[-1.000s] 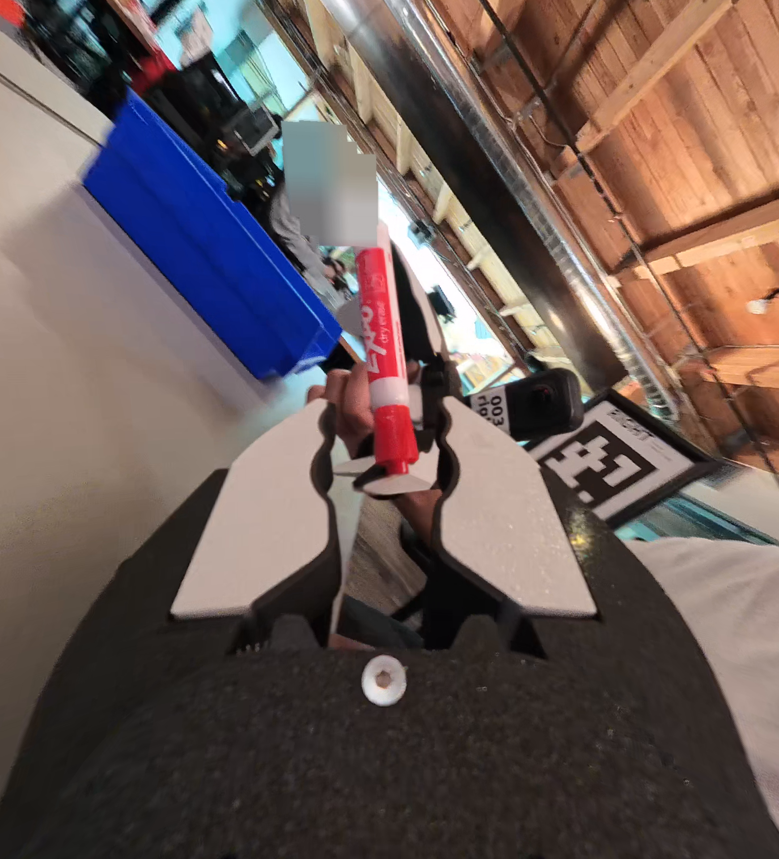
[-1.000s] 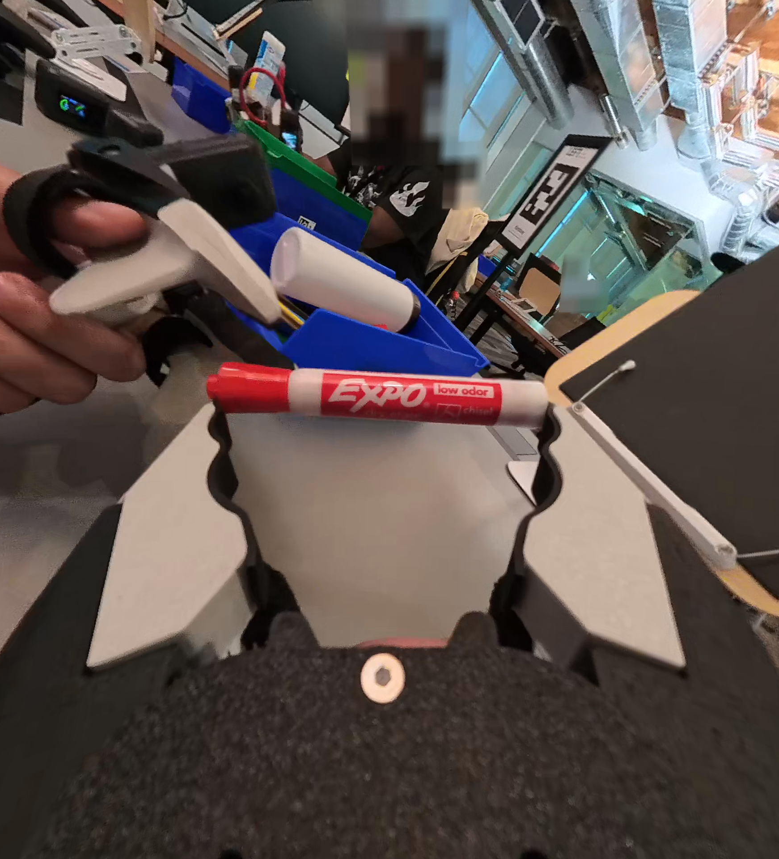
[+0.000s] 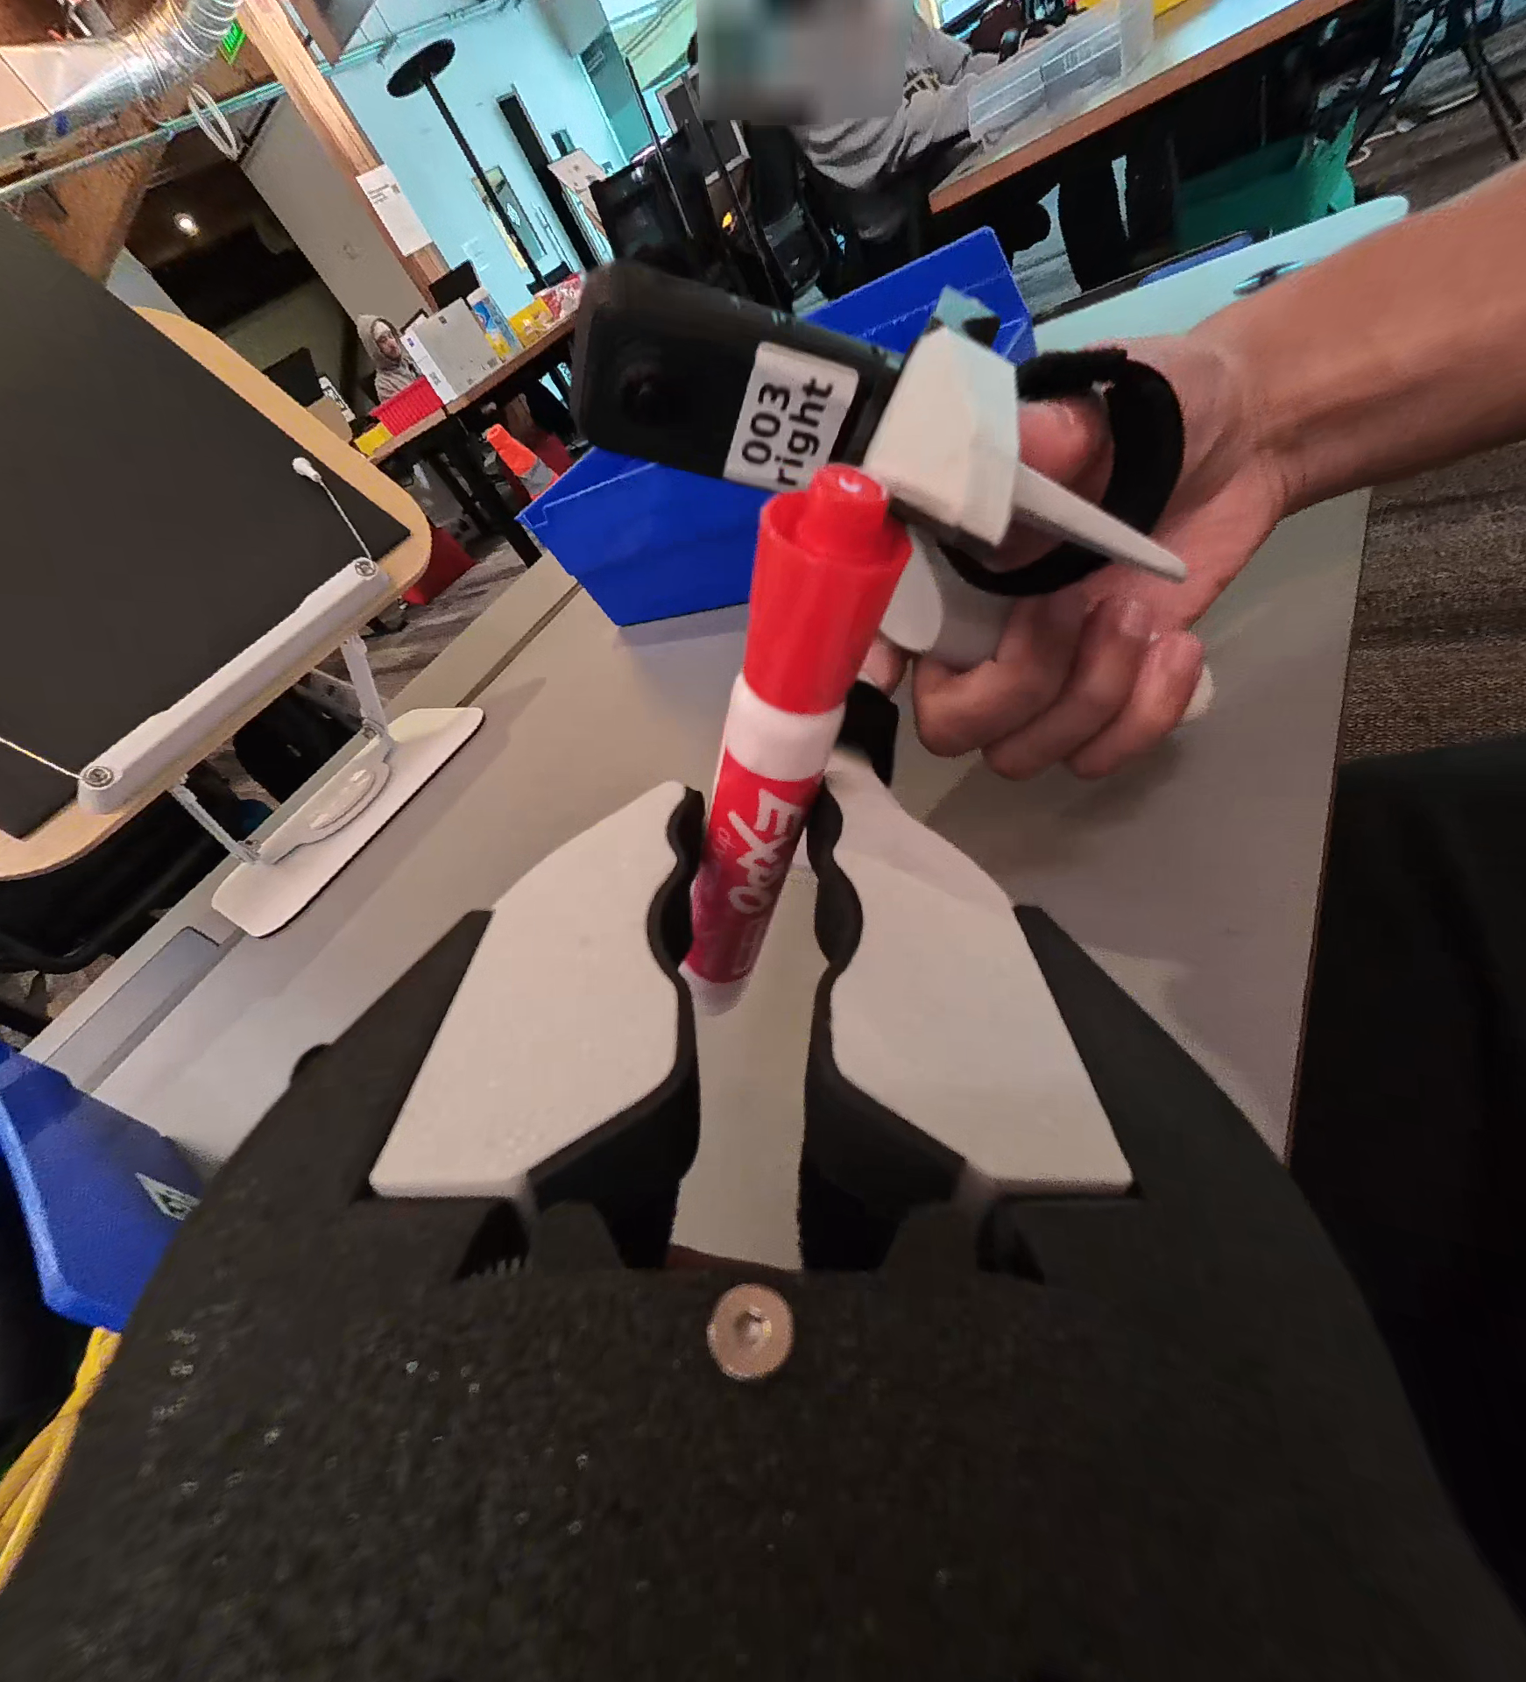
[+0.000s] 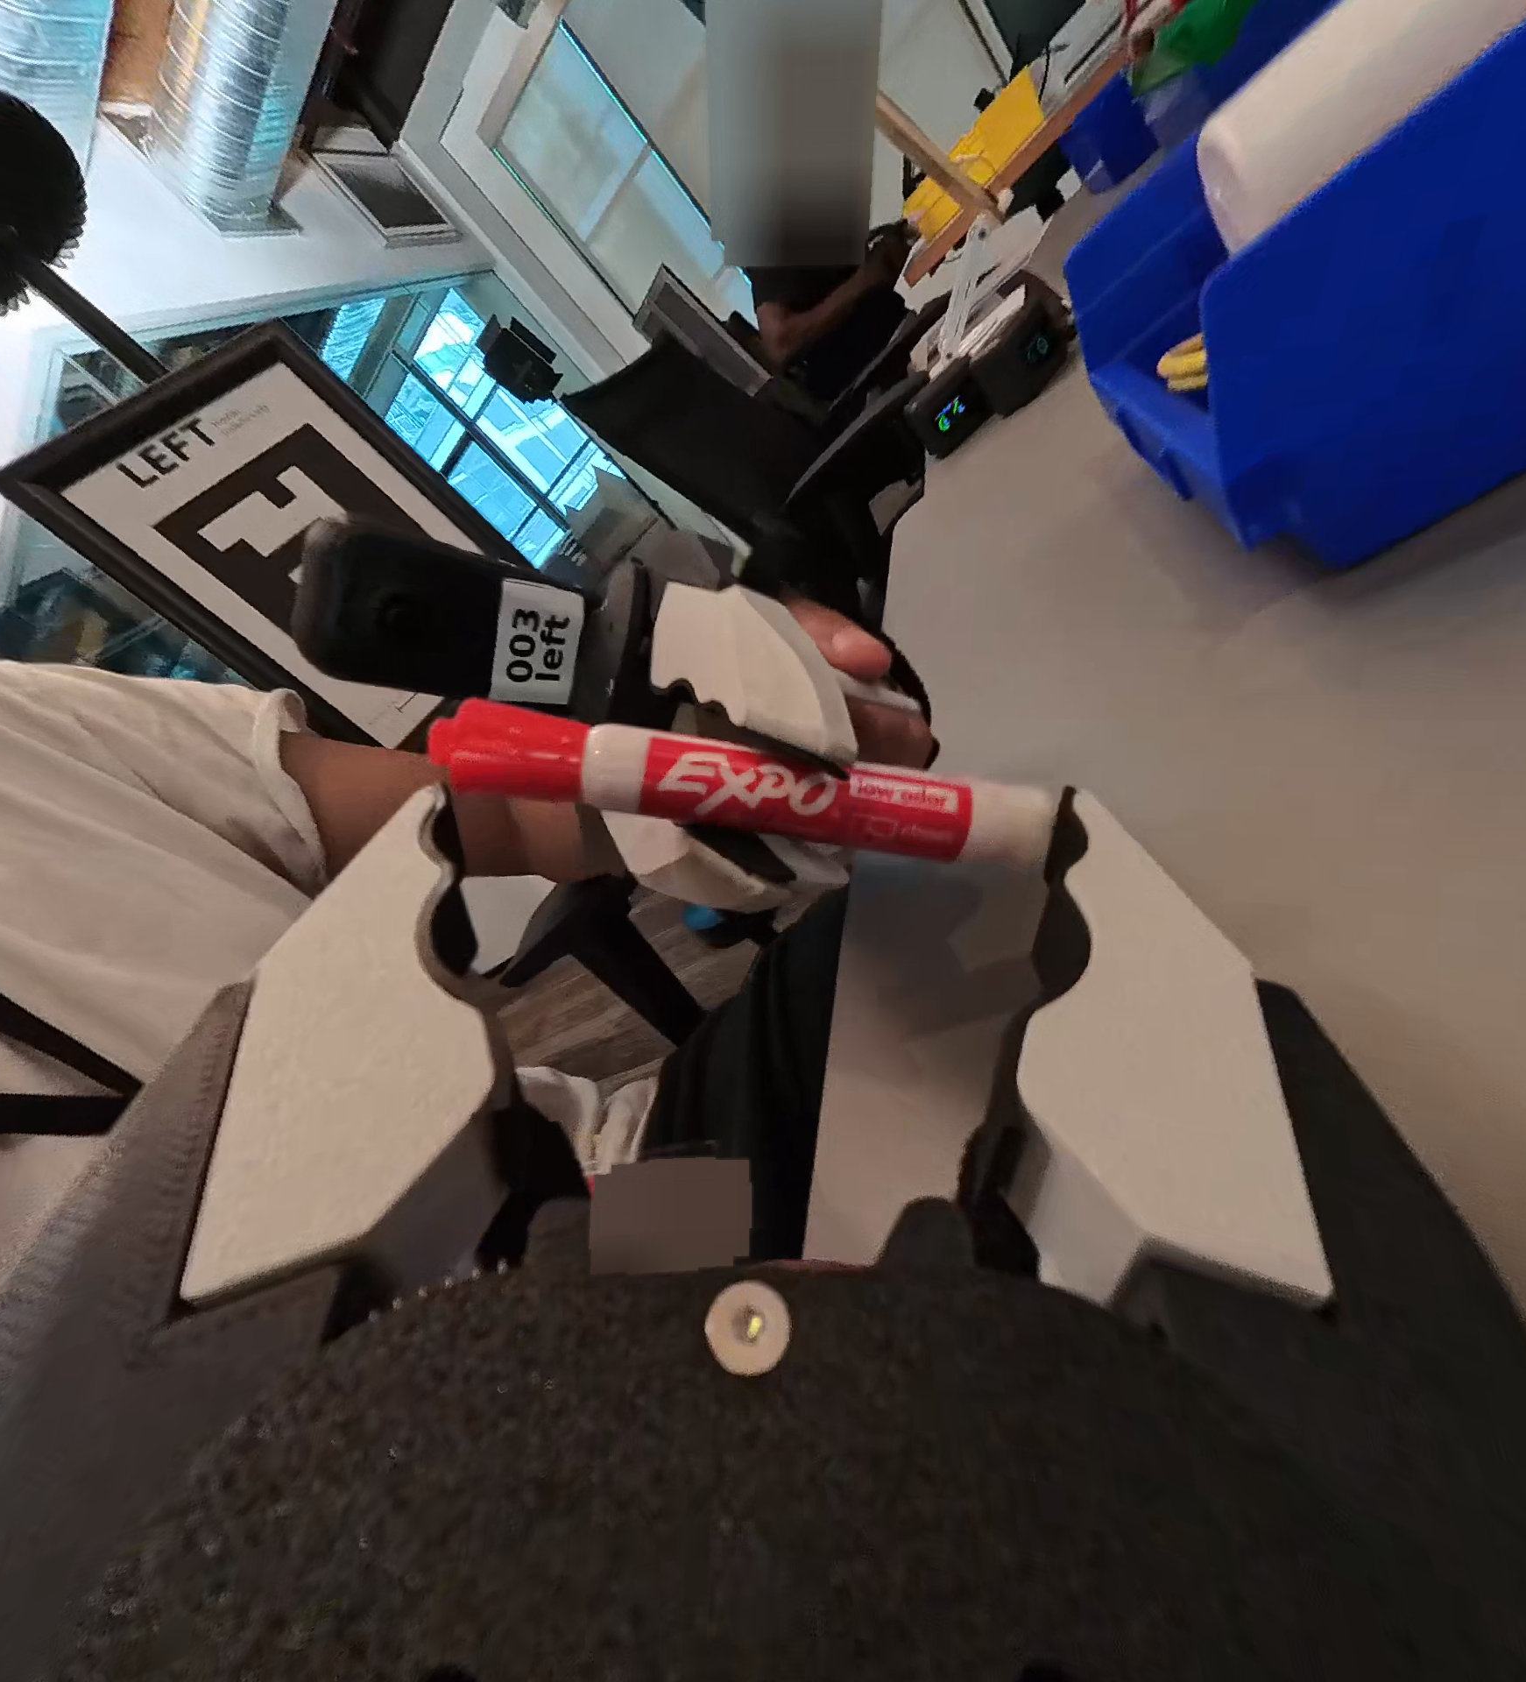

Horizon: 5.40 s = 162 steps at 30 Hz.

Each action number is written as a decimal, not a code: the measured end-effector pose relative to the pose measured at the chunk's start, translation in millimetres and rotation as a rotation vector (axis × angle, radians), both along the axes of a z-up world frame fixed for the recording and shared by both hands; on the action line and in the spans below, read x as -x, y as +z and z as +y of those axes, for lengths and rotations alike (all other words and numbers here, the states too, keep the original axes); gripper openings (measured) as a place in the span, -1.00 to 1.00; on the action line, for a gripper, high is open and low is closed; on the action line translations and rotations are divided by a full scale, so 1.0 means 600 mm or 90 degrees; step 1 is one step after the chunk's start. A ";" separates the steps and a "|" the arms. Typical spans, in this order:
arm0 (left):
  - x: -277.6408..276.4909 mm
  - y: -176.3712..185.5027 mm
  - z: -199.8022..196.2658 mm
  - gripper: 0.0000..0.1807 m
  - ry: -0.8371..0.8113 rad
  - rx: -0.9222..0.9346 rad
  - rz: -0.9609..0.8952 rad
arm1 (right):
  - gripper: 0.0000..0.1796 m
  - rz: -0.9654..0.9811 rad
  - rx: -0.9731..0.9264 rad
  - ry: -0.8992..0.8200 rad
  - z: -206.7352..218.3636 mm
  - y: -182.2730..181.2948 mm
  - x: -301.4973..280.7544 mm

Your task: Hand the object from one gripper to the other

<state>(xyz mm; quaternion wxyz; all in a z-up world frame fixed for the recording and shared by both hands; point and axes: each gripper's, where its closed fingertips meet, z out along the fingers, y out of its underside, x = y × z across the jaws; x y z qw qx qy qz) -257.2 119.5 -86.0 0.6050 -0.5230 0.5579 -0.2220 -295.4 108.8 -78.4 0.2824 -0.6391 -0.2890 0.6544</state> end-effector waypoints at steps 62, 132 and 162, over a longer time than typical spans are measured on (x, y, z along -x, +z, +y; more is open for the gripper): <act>0.018 -0.051 0.044 -0.67 0.064 0.186 0.006 | -0.82 -0.907 0.244 -0.618 0.362 -0.155 -0.788; 0.301 0.018 0.287 -0.94 0.420 0.313 0.225 | -0.70 -0.173 -0.062 -0.334 0.004 -0.061 -0.142; 0.000 0.048 0.134 -0.94 0.327 -0.233 0.250 | -0.67 0.071 0.065 -0.351 0.124 0.035 -0.138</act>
